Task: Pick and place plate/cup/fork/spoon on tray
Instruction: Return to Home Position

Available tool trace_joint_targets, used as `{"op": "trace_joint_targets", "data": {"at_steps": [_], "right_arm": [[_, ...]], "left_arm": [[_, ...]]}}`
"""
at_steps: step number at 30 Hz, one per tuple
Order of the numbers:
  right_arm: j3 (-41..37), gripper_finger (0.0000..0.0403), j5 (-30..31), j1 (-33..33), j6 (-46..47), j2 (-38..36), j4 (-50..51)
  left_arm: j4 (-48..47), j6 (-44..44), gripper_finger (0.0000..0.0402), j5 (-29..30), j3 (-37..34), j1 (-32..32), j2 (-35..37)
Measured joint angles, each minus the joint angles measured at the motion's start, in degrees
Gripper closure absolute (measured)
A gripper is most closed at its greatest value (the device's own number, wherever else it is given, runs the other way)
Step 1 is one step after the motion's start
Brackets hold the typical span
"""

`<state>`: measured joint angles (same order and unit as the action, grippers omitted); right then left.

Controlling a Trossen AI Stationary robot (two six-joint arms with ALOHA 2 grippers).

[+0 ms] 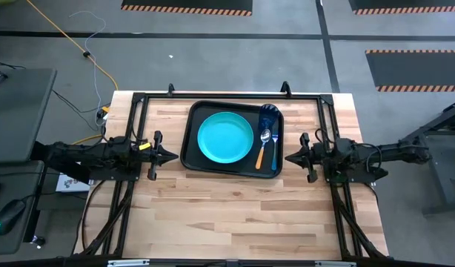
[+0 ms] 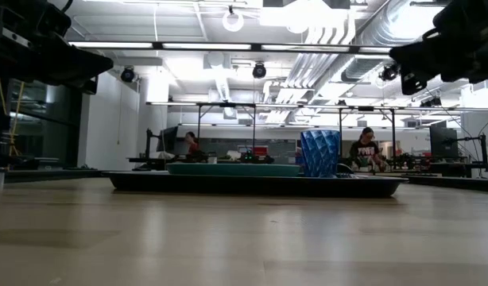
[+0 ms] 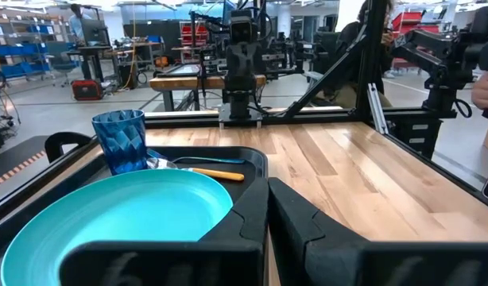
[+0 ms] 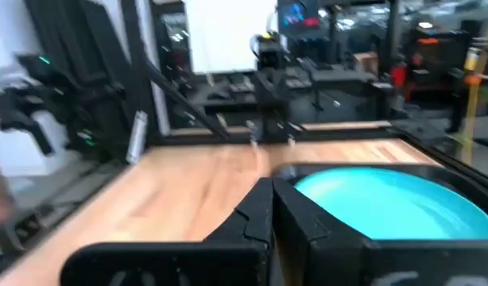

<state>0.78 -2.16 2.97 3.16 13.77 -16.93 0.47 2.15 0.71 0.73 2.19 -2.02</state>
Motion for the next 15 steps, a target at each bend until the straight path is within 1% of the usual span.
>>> {"op": "trace_joint_targets", "data": {"at_steps": [3, 11, 15], "right_arm": [[0.0, 0.0403, 2.29, 0.56, -1.11, -0.38, 2.54], [0.02, 0.0403, -0.42, 0.52, 0.91, -1.92, 12.14], [0.02, 0.0403, -0.45, 0.52, 0.84, -3.31, 14.92]], "left_arm": [[0.0, 0.0, 0.0401, 0.0, 0.0, 0.0, 0.0], [0.0, 0.0, 0.0401, 0.0, 0.0, 0.0, 0.0], [0.0, 0.0, 0.0401, 0.0, 0.0, -0.01, 0.0]]}}
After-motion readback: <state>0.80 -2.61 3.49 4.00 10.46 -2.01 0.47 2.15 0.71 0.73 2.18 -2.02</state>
